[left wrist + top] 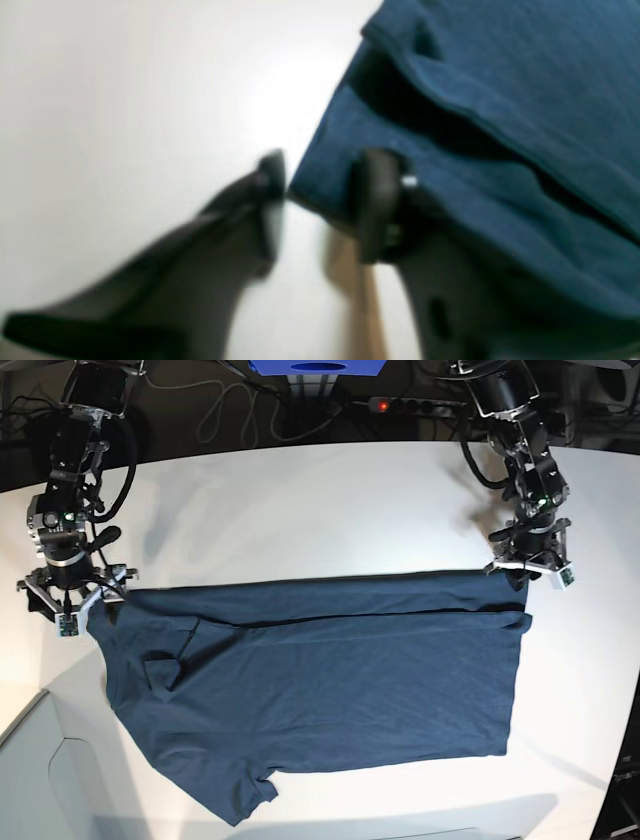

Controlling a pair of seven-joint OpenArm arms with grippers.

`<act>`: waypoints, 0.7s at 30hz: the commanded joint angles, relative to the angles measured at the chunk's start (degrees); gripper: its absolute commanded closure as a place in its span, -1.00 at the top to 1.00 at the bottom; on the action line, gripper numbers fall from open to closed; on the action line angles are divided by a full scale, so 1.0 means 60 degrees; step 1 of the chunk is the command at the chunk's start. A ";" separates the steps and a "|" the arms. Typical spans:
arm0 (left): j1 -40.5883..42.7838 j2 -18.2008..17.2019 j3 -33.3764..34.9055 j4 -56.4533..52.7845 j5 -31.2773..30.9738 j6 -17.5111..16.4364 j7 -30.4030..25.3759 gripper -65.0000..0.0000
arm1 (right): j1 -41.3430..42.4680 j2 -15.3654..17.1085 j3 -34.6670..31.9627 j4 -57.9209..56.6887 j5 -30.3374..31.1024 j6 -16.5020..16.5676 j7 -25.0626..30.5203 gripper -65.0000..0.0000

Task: Fold the T-shirt properly
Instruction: 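Drag the held collar edge back toward the robot, flattening the shirt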

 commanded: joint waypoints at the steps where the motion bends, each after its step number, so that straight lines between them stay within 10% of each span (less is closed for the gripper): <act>1: -0.0062 -0.0092 -0.0032 0.0133 -0.0031 -0.0016 -0.0183 -0.59 | 0.0167 0.0118 0.0026 -0.0107 0.0052 0.0013 0.0137 0.47; 7: -0.0062 -0.0092 -0.0047 0.0133 -0.0031 -0.0016 -0.0183 -1.00 | 0.0958 0.0309 0.0055 -0.1689 0.0022 0.1141 0.0181 0.46; 17: -0.0003 -0.0092 -0.0061 0.0133 -0.0031 -0.0016 -0.0183 -1.00 | 0.2013 0.0368 0.0055 -0.3770 0.0008 0.1288 0.0195 0.46; 21: 0.0070 -0.0092 -0.0061 0.0133 -0.0031 -0.0016 -0.0183 -1.00 | 0.2101 0.0529 -0.0018 -0.4297 0.0008 0.1288 0.0195 0.11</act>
